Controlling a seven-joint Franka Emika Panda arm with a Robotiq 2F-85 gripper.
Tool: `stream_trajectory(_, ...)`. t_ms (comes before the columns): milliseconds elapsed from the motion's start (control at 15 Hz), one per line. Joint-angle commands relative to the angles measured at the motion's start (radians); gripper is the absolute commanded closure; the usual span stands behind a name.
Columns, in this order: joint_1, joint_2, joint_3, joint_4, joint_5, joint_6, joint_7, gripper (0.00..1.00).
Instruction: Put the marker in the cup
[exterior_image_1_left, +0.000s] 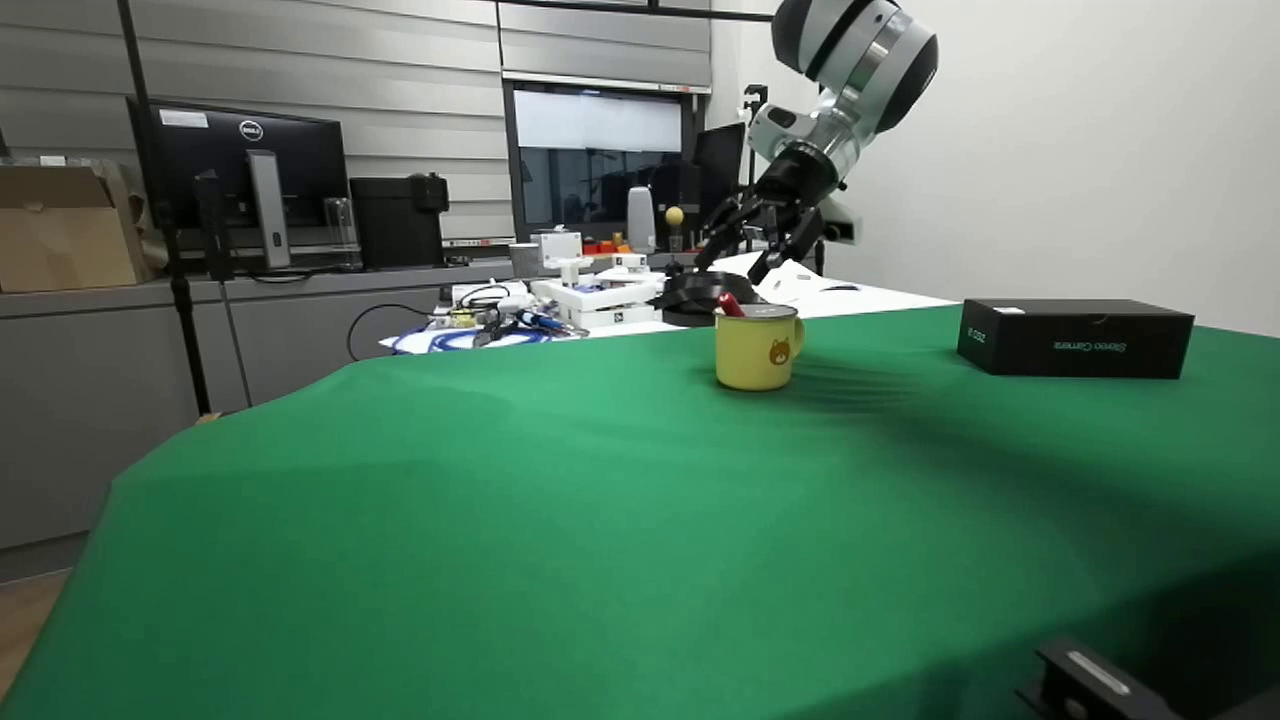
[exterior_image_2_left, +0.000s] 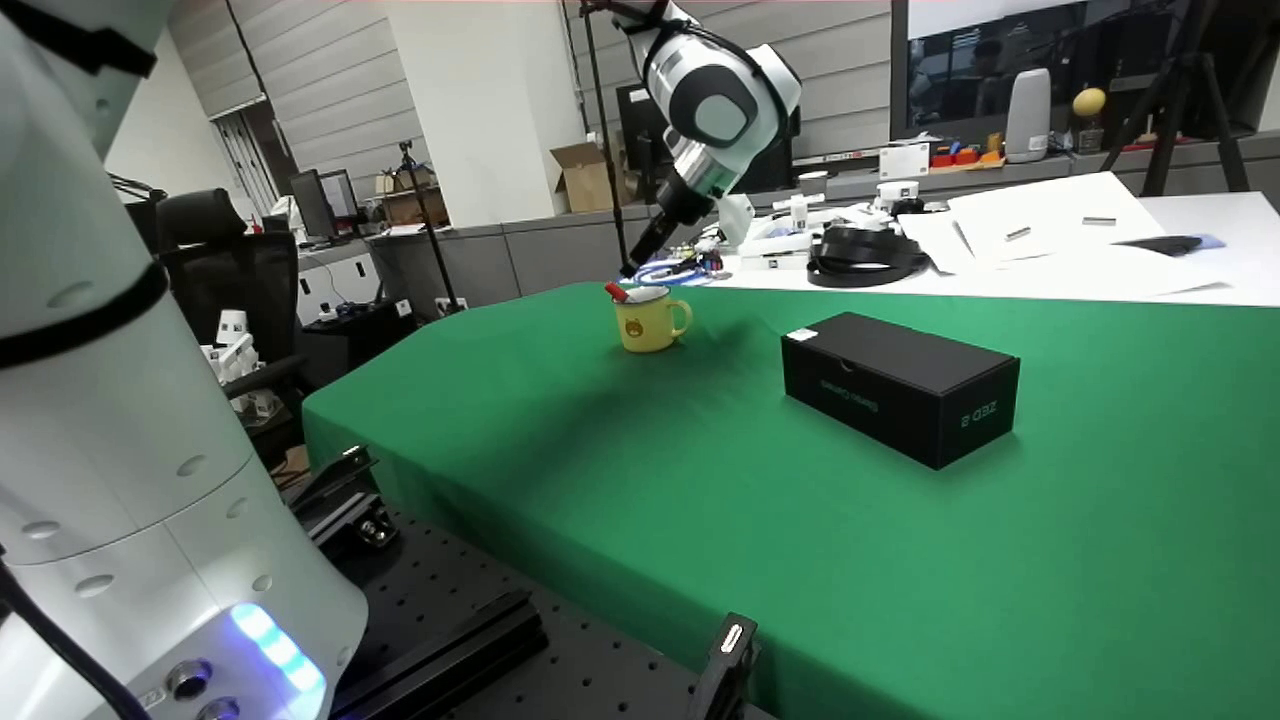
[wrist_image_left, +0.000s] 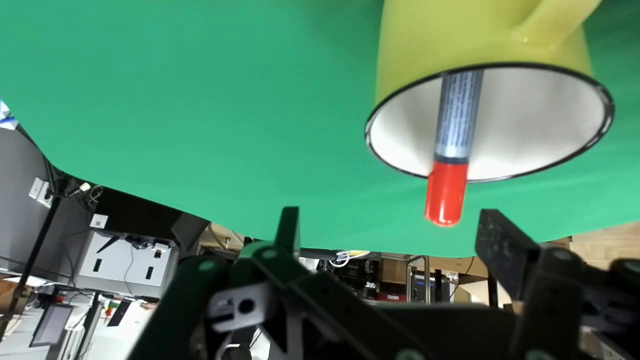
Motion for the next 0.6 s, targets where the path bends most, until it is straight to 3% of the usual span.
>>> stream_trajectory(0,0.006,-0.053,-0.005,0.013,-0.007,-0.038,0.025,0.0)
stream_trajectory(133,0.008,-0.078,-0.008,0.005,-0.011,-0.054,0.029,0.0)
stream_trajectory(267,0.006,-0.076,-0.011,0.021,-0.027,-0.15,0.072,0.0)
stream_trajectory(333,0.01,-0.065,-0.011,0.01,-0.002,-0.081,0.02,0.0)
stream_trajectory(533,0.011,-0.07,-0.013,0.01,-0.007,-0.125,0.037,0.0)
